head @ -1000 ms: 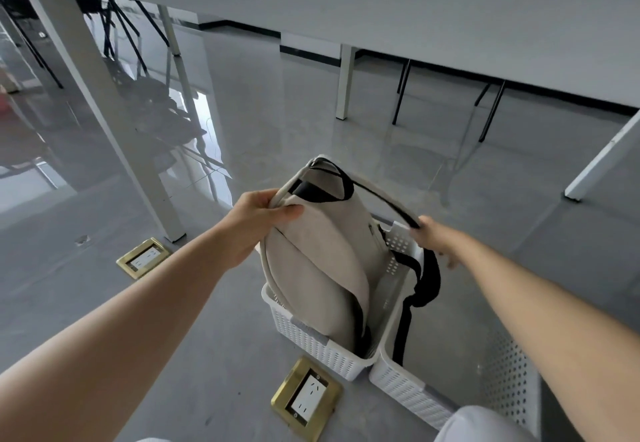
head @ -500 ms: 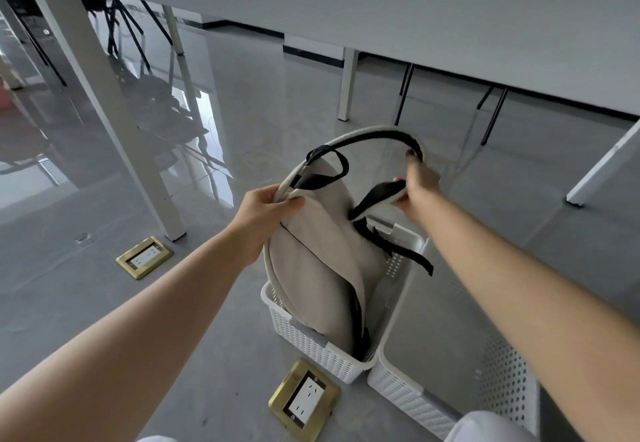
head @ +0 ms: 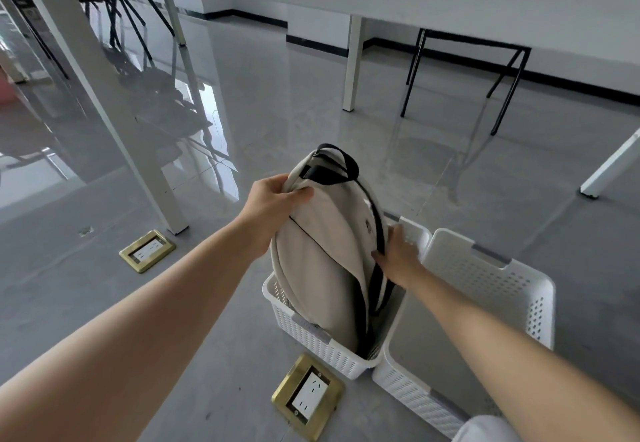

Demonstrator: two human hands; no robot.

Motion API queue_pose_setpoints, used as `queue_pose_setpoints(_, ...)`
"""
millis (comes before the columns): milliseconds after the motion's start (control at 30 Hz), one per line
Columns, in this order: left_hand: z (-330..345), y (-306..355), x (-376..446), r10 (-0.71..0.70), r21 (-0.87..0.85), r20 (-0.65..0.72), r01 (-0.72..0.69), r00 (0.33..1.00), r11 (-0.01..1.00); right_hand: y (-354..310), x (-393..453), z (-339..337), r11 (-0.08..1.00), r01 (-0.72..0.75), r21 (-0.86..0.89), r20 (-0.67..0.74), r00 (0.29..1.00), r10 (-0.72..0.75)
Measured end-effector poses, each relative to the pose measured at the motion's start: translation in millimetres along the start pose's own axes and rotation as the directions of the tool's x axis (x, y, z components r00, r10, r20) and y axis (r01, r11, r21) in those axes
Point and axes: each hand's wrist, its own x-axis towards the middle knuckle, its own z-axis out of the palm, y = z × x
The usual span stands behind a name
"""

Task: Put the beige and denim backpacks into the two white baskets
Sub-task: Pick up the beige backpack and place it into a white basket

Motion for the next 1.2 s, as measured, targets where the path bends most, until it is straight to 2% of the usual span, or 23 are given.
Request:
queue_pose_setpoints(67, 1, 0, -1, -0.004, 0.02, 0.02, 0.003, 1.0, 1.0, 6, -3, 8, 0.973, 0.019, -0.232, 0.254, 0.966, 0.041)
queue_pose_setpoints(100, 1, 1, -1, -0.002, 0.029, 0.028, 0.002, 1.0, 1.0, 3, -7, 5, 0.955, 0.025, -0.297, 0.308, 0.949, 0.071)
queue_pose_setpoints(133, 2, 1, -1, 0.001, 0.039, 0.032, -0.003, 0.999, 0.999, -6, -8, -2, 0.973, 0.009, -0.23, 0.271, 0.961, 0.055)
queue_pose_setpoints(200, 4, 1, 1, 0.046, 0.121, 0.028, -0.049, 0.999, 0.991, -34, -3, -30, 0.997, 0.018, 0.078, 0.054, 0.998, -0.022)
queue_pose_setpoints(233, 7, 1, 1, 0.108, 0.232, 0.017, -0.109, 0.994, 0.967, -49, 1, -45, 0.966, 0.088, 0.243, -0.087, 0.994, -0.069)
queue_pose_setpoints(267, 13, 1, 1, 0.191, 0.37, 0.005, -0.179, 0.982, 0.912, -65, 1, -63, 0.924, 0.221, 0.312, -0.2, 0.966, -0.163)
queue_pose_setpoints(300, 20, 0, -1, 0.267, 0.497, 0.007, -0.235, 0.964, 0.836, -79, 0, -79, 0.884, 0.374, 0.279, -0.273, 0.914, -0.301)
queue_pose_setpoints(333, 29, -3, -5, 0.328, 0.58, 0.028, -0.282, 0.944, 0.764, -90, -2, -93, 0.858, 0.494, 0.14, -0.282, 0.85, -0.444)
queue_pose_setpoints(367, 39, -6, -12, 0.372, 0.616, 0.066, -0.331, 0.926, 0.715, -100, -5, -103, 0.833, 0.552, -0.037, -0.211, 0.81, -0.547)
queue_pose_setpoints(400, 48, -9, -19, 0.419, 0.628, 0.11, -0.39, 0.901, 0.673, -105, -6, -111, 0.809, 0.557, -0.187, -0.087, 0.811, -0.579)
queue_pose_setpoints(467, 62, -16, -32, 0.522, 0.624, 0.18, -0.507, 0.834, 0.595, -104, -7, -123, 0.781, 0.502, -0.372, 0.112, 0.859, -0.499)
queue_pose_setpoints(500, 65, -18, -36, 0.564, 0.616, 0.191, -0.546, 0.803, 0.568, -99, -7, -126, 0.76, 0.484, -0.433, 0.153, 0.871, -0.468)
queue_pose_setpoints(600, 65, -32, -43, 0.658, 0.585, 0.202, -0.628, 0.726, 0.514, -87, -3, -134, 0.611, 0.465, -0.64, 0.1, 0.839, -0.535)
queue_pose_setpoints(667, 59, -45, -46, 0.619, 0.627, 0.152, -0.56, 0.77, 0.542, -78, -5, -141, 0.553, 0.464, -0.692, -0.01, 0.76, -0.65)
queue_pose_setpoints(733, 50, -57, -49, 0.412, 0.641, 0.046, -0.343, 0.91, 0.686, -68, -14, -146, 0.593, 0.505, -0.627, -0.185, 0.643, -0.743)
queue_pose_setpoints(800, 41, -65, -46, 0.202, 0.524, -0.012, -0.166, 0.979, 0.836, -54, -30, -145, 0.678, 0.534, -0.505, -0.411, 0.542, -0.733)
queue_pose_setpoints(833, 39, -68, -44, 0.175, 0.431, -0.015, -0.151, 0.984, 0.89, -45, -38, -141, 0.732, 0.523, -0.436, -0.507, 0.53, -0.68)
queue_pose_setpoints(867, 42, -70, -43, 0.218, 0.387, -0.006, -0.199, 0.976, 0.9, -35, -44, -137, 0.783, 0.489, -0.386, -0.575, 0.536, -0.618)
queue_pose_setpoints(900, 47, -70, -46, 0.313, 0.452, -0.004, -0.277, 0.95, 0.848, -23, -47, -133, 0.816, 0.442, -0.372, -0.604, 0.552, -0.574)
queue_pose_setpoints(1000, 63, -79, -54, 0.547, 0.608, 0.035, -0.453, 0.836, 0.653, 5, -46, -130, 0.81, 0.361, -0.462, -0.517, 0.632, -0.577)
queue_pose_setpoints(1067, 67, -88, -58, 0.597, 0.609, 0.091, -0.519, 0.797, 0.6, 7, -43, -138, 0.765, 0.431, -0.479, -0.382, 0.682, -0.624)
queue_pose_setpoints(1133, 69, -93, -59, 0.605, 0.625, 0.157, -0.553, 0.781, 0.551, -2, -43, -147, 0.686, 0.495, -0.533, -0.16, 0.737, -0.657)
queue_pose_setpoints(1200, 72, -94, -59, 0.627, 0.644, 0.216, -0.592, 0.749, 0.485, -14, -46, -151, 0.654, 0.535, -0.535, 0.079, 0.802, -0.592)
